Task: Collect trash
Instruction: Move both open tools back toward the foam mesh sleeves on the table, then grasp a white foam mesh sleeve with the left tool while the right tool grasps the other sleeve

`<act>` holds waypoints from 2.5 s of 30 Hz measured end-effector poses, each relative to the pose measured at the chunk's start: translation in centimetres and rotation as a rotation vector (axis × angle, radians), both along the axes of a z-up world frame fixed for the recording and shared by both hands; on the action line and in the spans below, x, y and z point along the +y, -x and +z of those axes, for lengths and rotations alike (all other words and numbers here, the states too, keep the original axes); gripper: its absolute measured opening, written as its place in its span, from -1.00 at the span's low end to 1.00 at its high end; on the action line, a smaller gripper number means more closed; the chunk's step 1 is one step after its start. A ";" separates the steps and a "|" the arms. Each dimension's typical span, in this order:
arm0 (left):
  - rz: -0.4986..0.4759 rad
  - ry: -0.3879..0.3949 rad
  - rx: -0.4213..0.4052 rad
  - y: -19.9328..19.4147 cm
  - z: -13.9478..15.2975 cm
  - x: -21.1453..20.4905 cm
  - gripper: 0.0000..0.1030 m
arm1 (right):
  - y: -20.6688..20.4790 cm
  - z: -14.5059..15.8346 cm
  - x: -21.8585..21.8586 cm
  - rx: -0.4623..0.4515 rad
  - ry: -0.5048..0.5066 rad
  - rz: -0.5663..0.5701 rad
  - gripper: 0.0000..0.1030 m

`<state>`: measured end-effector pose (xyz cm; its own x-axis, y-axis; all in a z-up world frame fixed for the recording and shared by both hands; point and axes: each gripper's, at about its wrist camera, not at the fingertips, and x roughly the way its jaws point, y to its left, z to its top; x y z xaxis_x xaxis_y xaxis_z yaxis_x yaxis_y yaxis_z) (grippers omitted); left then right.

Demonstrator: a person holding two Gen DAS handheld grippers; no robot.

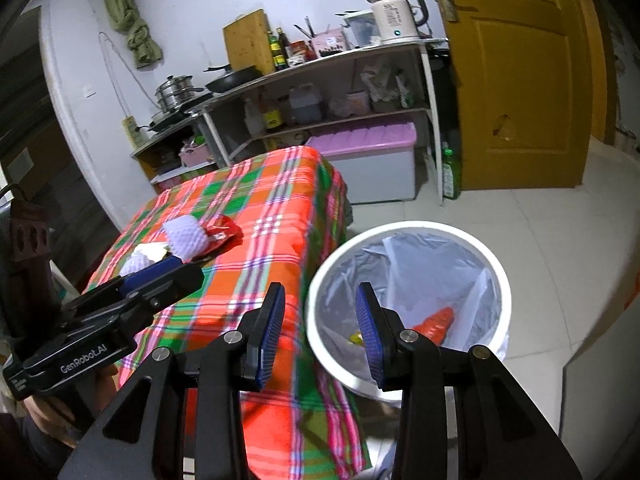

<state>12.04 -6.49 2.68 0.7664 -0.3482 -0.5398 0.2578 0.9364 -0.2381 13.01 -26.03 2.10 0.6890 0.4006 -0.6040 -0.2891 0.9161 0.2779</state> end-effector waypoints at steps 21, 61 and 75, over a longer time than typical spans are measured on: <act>0.173 -0.002 -0.020 2.7 0.1 6.8 -0.05 | 0.3 0.5 5.6 -0.028 0.009 0.132 -0.27; 0.488 -0.041 0.121 -2.5 -5.6 21.4 0.26 | -8.2 -3.0 18.5 0.038 0.096 0.358 -0.14; 0.458 -0.034 0.148 -3.2 -6.8 21.5 0.00 | -10.6 -3.6 21.5 0.020 0.130 0.412 -0.08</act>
<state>15.29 15.04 -4.10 0.7511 0.0269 -0.6596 -0.2171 0.9537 -0.2083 23.63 -4.53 -1.49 0.4751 0.5594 -0.6793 -0.6334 0.7533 0.1774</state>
